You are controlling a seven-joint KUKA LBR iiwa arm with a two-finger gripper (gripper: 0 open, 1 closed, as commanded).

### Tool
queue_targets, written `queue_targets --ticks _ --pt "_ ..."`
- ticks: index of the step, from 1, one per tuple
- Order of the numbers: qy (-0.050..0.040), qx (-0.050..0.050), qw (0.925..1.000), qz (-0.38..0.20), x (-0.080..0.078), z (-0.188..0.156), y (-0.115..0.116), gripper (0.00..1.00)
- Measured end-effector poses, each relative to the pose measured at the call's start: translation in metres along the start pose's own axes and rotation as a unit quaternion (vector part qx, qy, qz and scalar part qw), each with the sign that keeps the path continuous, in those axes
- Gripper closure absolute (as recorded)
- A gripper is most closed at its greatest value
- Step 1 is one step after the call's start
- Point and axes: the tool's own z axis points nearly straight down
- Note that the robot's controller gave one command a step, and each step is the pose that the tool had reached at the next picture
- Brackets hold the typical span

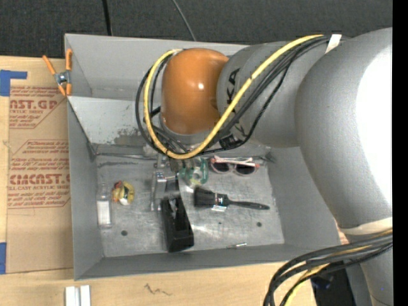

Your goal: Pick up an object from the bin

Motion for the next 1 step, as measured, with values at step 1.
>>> queue_targets --ticks 1 --pt "-0.0007 0.0 0.9996 0.027 0.0293 0.0773 0.0345 0.0"
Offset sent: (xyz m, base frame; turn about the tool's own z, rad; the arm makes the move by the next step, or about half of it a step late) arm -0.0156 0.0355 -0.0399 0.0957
